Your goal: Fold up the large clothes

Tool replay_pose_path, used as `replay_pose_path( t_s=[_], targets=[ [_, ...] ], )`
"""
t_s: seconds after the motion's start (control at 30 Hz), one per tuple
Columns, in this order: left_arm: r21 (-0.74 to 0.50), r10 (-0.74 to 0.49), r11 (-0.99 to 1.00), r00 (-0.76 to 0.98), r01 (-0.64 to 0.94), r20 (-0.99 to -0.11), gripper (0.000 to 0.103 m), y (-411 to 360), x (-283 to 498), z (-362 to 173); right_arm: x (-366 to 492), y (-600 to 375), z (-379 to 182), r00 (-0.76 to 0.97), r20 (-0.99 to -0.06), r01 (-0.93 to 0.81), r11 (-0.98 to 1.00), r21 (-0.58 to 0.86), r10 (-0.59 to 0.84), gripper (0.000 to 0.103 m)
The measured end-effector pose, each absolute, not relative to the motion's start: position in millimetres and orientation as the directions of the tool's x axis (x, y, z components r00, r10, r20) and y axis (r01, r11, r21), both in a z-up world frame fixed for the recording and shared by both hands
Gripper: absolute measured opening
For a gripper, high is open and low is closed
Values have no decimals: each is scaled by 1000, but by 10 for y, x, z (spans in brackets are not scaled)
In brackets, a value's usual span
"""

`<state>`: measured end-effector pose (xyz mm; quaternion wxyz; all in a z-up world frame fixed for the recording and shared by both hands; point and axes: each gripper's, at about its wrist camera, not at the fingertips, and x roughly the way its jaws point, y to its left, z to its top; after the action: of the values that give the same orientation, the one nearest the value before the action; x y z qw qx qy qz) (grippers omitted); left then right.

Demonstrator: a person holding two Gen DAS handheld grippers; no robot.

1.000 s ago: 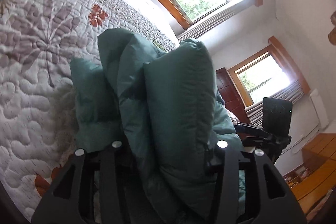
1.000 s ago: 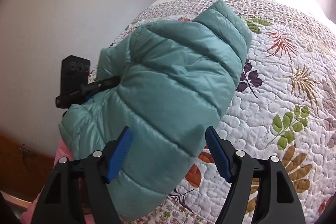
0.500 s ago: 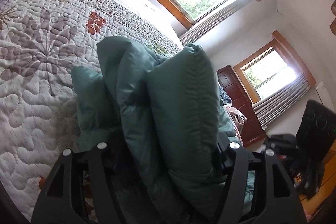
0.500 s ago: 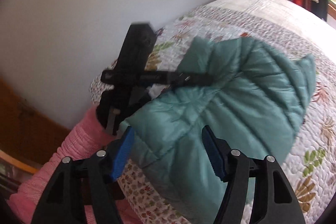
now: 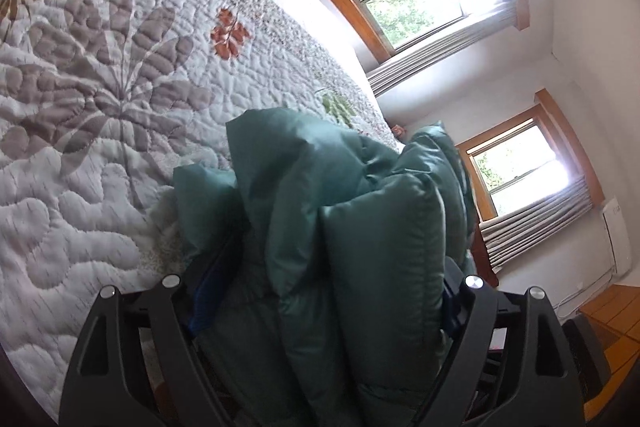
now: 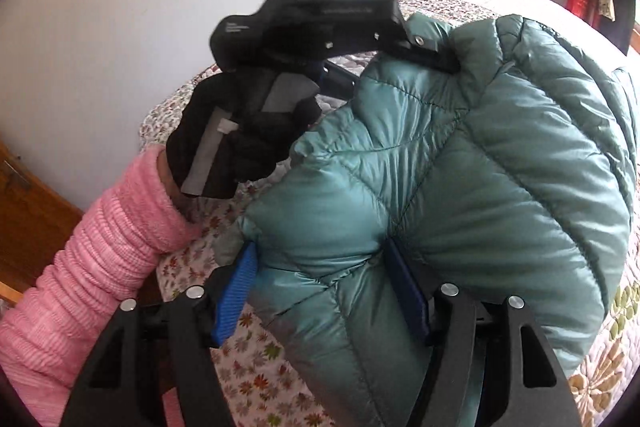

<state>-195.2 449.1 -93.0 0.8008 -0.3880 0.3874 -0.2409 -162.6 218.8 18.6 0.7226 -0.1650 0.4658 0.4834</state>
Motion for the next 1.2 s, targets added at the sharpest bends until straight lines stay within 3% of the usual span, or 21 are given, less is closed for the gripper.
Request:
replay_pose_path(
  t_s=[0.33,0.5,0.6,0.73,0.87,0.93,1.0,1.1,1.17,1.2],
  targets=[
    [-798,-645,601,610,35,-459,83,4547,-2108,-895,-1632,1986,335,47,-804,-840,459,290,593,70],
    [-669,-458,743,730,2,-506,83,4579,-2670,-443,-1440,1489,586,-1,-737,-781,459,423,676,73],
    [-607,-394,794,782,26,-483,83,4468,-3142,-172,-1267,1144,665,67,-723,-739,521,427,687,73],
    [-608,-470,782,771,138,-430,85,4112,-3621,42,-986,773,597,124,-724,-658,602,451,679,73],
    [-535,-454,831,742,152,-494,85,3733,-3860,28,-915,618,492,142,-716,-605,632,484,684,74],
    [-547,-469,824,717,146,-516,81,3650,-3914,-53,-893,604,461,142,-710,-597,631,495,690,74],
    [-558,-482,819,692,137,-538,53,3597,-3920,-137,-862,587,493,141,-705,-596,628,499,695,74],
    [-547,-459,830,694,112,-554,25,3602,-3931,-231,-867,637,563,151,-706,-612,626,483,692,74],
    [-577,-486,808,692,122,-534,12,3646,-3991,-262,-861,768,560,142,-702,-627,612,482,698,74],
    [-587,-494,800,690,124,-528,10,3662,-4018,-277,-864,797,569,136,-700,-633,605,484,702,74]
  ],
)
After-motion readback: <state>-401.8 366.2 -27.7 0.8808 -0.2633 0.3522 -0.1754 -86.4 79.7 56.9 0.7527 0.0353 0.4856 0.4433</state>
